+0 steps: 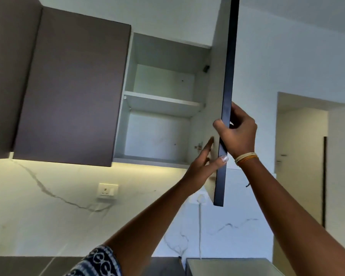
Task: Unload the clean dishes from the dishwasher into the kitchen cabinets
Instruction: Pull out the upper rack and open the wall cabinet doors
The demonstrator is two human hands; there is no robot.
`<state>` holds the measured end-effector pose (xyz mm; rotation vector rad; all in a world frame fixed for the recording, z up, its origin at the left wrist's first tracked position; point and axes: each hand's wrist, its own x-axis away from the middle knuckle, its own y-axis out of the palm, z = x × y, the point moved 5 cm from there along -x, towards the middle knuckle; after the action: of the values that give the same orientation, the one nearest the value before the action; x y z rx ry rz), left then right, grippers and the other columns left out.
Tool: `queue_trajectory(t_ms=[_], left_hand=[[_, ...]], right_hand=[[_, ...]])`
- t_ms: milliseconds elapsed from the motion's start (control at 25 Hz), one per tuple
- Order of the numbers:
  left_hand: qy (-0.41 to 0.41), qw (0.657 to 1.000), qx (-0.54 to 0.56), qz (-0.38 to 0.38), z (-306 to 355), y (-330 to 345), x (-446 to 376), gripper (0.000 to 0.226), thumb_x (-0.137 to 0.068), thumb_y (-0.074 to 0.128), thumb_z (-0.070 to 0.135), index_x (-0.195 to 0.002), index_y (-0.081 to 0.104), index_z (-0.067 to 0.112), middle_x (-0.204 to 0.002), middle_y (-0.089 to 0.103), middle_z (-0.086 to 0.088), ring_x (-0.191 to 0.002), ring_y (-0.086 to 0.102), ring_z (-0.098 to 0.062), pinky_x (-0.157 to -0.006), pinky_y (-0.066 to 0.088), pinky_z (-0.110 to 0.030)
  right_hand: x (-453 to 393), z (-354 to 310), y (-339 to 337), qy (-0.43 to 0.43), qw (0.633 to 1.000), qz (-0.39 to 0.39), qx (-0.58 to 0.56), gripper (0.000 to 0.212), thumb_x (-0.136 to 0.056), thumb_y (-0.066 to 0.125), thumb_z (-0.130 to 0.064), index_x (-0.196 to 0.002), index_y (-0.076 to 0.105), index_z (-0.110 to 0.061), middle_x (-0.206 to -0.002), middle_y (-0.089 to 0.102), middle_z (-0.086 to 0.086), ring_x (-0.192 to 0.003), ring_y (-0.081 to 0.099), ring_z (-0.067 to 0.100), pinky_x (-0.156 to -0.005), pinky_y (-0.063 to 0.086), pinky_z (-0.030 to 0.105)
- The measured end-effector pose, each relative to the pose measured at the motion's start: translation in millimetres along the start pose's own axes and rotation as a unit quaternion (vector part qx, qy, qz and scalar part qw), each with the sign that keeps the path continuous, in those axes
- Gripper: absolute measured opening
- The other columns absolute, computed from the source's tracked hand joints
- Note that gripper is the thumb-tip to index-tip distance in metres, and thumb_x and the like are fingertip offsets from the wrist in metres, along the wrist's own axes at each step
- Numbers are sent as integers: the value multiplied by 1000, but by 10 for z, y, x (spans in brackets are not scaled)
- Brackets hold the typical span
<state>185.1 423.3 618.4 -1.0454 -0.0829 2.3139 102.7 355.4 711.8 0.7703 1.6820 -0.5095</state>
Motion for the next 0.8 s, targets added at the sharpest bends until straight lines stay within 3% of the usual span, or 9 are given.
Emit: queue_trajectory(t_ms=[80, 200, 320, 440, 640, 800], left_hand=[[16, 1000, 10, 7, -15, 301, -119, 87, -78, 56, 65, -147, 5, 50, -160, 9, 16, -148, 14, -17, -114, 25, -44], [23, 999, -11, 22, 4, 728, -273, 96, -74, 62, 65, -145, -2, 54, -161, -2, 14, -149, 4, -14, -115, 22, -40], [8, 999, -32, 27, 10, 1202, -470, 106, -70, 72, 58, -146, -3, 52, -161, -7, 6, -149, -6, -16, -116, 19, -38], [-12, 997, -57, 47, -2, 1608, -662, 115, -65, 76, 59, -146, -7, 50, -160, -15, 3, -148, -13, -25, -118, 18, -50], [-18, 993, -73, 90, -71, 1999, -869, 118, -63, 75, 60, -144, -10, 52, -158, -22, 7, -146, -18, -30, -107, 14, -73], [6, 990, -85, 110, -99, 2073, -901, 114, -67, 72, 61, -146, -10, 50, -159, -21, 6, -146, -18, -30, -102, 13, -76]], right_hand=[[-14, 50, -273, -16, 1000, 5, 14, 35, -78, 63, -14, -112, 67, -8, -94, 70, 6, -78, 60, 9, -69, 49, 14], [-53, 186, -718, -22, 999, 30, 27, 18, -79, 60, -2, -93, 69, -8, -78, 67, 6, -70, 55, 9, -65, 48, 22], [-122, 485, -1247, 30, 996, 81, 24, 17, -78, 63, 2, -87, 72, -9, -78, 66, 3, -69, 56, 5, -67, 48, 19], [-205, 793, -1656, 69, 993, 95, 23, 20, -79, 66, 1, -96, 73, -8, -87, 71, 3, -71, 63, -1, -72, 51, 16], [-288, 1113, -1939, 78, 993, 84, 20, 20, -83, 65, 1, -101, 72, -5, -88, 71, -1, -74, 66, -3, -72, 51, 16], [-308, 1205, -1952, 73, 995, 65, 21, 20, -87, 62, -1, -106, 69, -5, -92, 72, 0, -80, 67, 2, -77, 53, 22]])
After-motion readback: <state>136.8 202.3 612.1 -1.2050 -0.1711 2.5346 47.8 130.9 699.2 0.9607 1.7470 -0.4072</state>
